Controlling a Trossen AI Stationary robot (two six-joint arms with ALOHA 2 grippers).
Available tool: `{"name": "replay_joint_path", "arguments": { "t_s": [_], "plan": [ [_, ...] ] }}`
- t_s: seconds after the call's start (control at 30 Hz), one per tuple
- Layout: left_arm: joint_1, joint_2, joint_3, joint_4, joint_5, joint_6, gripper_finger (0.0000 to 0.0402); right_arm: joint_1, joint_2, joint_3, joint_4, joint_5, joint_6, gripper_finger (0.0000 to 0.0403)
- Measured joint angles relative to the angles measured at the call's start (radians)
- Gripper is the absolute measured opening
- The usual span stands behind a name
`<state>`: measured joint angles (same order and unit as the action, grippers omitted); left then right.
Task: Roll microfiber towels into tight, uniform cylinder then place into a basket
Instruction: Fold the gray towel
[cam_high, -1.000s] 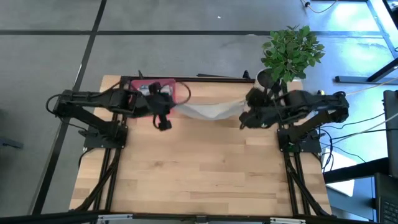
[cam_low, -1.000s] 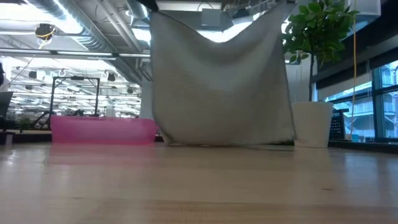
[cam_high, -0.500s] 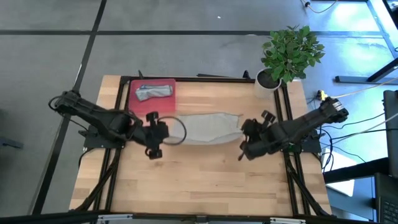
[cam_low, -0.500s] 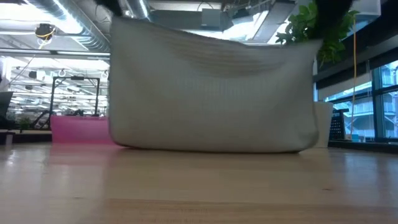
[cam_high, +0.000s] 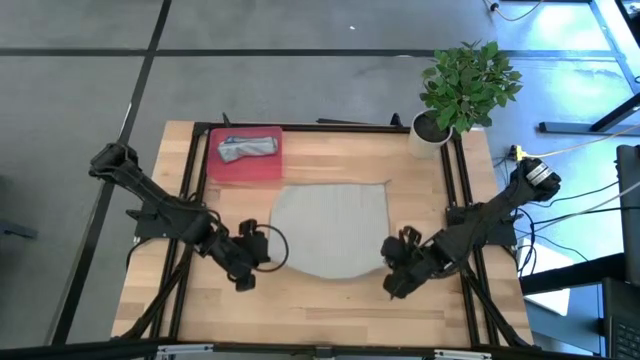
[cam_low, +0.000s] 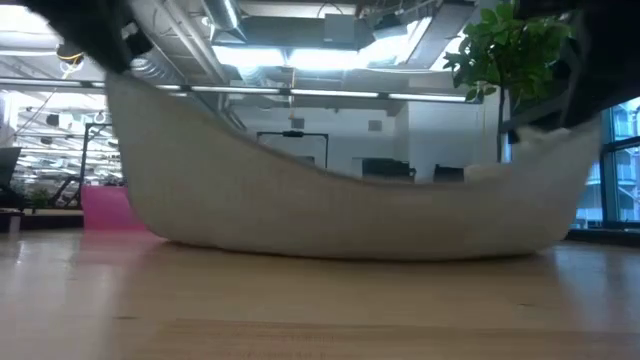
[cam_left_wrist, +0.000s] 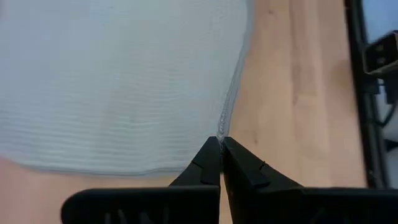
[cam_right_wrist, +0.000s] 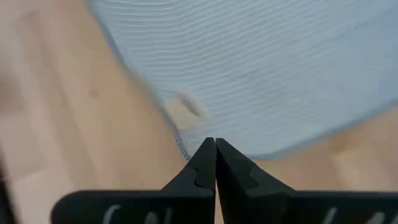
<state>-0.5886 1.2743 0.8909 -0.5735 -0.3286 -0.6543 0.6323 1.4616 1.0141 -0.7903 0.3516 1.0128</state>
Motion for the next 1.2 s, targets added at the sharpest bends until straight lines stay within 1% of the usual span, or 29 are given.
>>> {"name": "replay_joint_path", "arguments": {
  "t_s": [0.1, 0.2, 0.27, 0.33, 0.4, 0.47, 0.6, 0.73, 0.87, 0.97, 1.1, 1.2],
  "plan": [
    [-0.028, 0.0, -0.063, 0.084, 0.023, -0.056, 0.0, 0.016, 0.0, -0.07, 0.136, -0.014, 0.001, 0.0003],
    [-0.055, 0.0, -0.116, 0.15, 0.035, -0.103, 0.0, 0.024, 0.0, -0.126, 0.218, -0.024, 0.03, 0.0004],
    [-0.07, 0.0, -0.146, 0.185, 0.037, -0.139, 0.0, 0.027, 0.0, -0.151, 0.239, -0.043, 0.06, 0.0004],
    [-0.08, 0.0, -0.165, 0.201, 0.067, -0.166, 0.0, 0.033, 0.0, -0.171, 0.242, -0.065, 0.083, 0.0004],
    [-0.086, 0.0, -0.173, 0.203, 0.081, -0.155, 0.0, 0.033, 0.0, -0.174, 0.216, -0.063, 0.082, 0.0004],
    [-0.083, 0.0, -0.177, 0.201, 0.058, -0.108, 0.0, 0.025, 0.0, -0.174, 0.184, -0.035, 0.081, 0.0004],
    [-0.033, 0.0, -0.177, 0.199, -0.013, -0.036, 0.0, -0.03, -0.001, -0.174, 0.111, 0.023, 0.066, 0.0004],
    [0.041, 0.0, -0.177, 0.193, -0.055, 0.009, 0.0, -0.11, -0.001, -0.174, 0.069, 0.087, -0.039, 0.0004],
    [0.114, 0.0, -0.177, 0.19, -0.104, 0.041, 0.0, -0.198, -0.001, -0.174, 0.068, 0.157, -0.13, 0.0004],
    [0.162, 0.0, -0.177, 0.189, -0.117, 0.064, 0.0, -0.255, -0.001, -0.174, 0.065, 0.211, -0.188, 0.0004],
    [0.227, 0.0, -0.177, 0.185, -0.16, 0.112, 0.0, -0.327, -0.001, -0.174, 0.064, 0.296, -0.265, 0.0004],
    [0.277, 0.0, -0.177, 0.176, -0.17, 0.116, 0.0, -0.374, -0.001, -0.173, 0.061, 0.335, -0.308, 0.0004]
  ]
}}
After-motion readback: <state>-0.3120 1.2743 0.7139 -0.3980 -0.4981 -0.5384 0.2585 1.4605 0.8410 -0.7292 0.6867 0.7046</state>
